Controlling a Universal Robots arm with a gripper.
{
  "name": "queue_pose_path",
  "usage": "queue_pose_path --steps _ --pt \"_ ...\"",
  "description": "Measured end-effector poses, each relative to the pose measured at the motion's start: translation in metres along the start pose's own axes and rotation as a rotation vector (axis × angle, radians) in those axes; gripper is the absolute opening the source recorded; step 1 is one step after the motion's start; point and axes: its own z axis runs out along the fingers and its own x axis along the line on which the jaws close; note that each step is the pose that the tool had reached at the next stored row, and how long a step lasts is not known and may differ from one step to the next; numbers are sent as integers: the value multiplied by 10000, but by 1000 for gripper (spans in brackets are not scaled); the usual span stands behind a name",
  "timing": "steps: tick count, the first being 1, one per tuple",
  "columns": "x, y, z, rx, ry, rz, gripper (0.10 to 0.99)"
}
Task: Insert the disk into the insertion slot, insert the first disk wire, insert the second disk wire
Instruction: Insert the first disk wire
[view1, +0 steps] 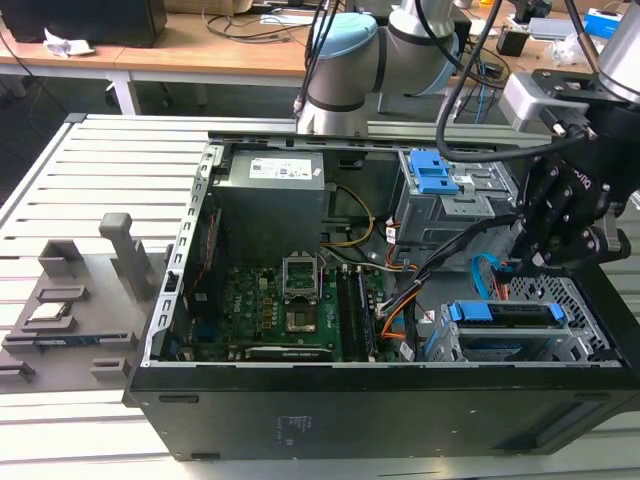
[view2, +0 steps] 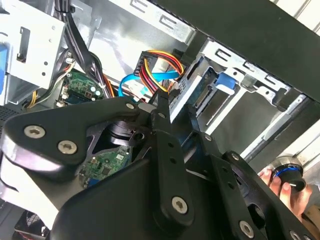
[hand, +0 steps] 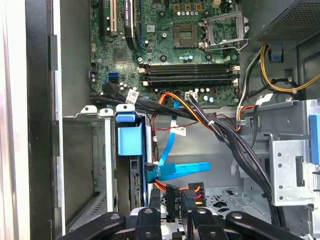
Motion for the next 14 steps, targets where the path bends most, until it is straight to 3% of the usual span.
queue_pose_path --steps 3,7,14 --pt "-32 1 13 1 19 2 302" --pt "-33 -1 53 16 244 11 302" --pt "-33 -1 57 18 269 12 302"
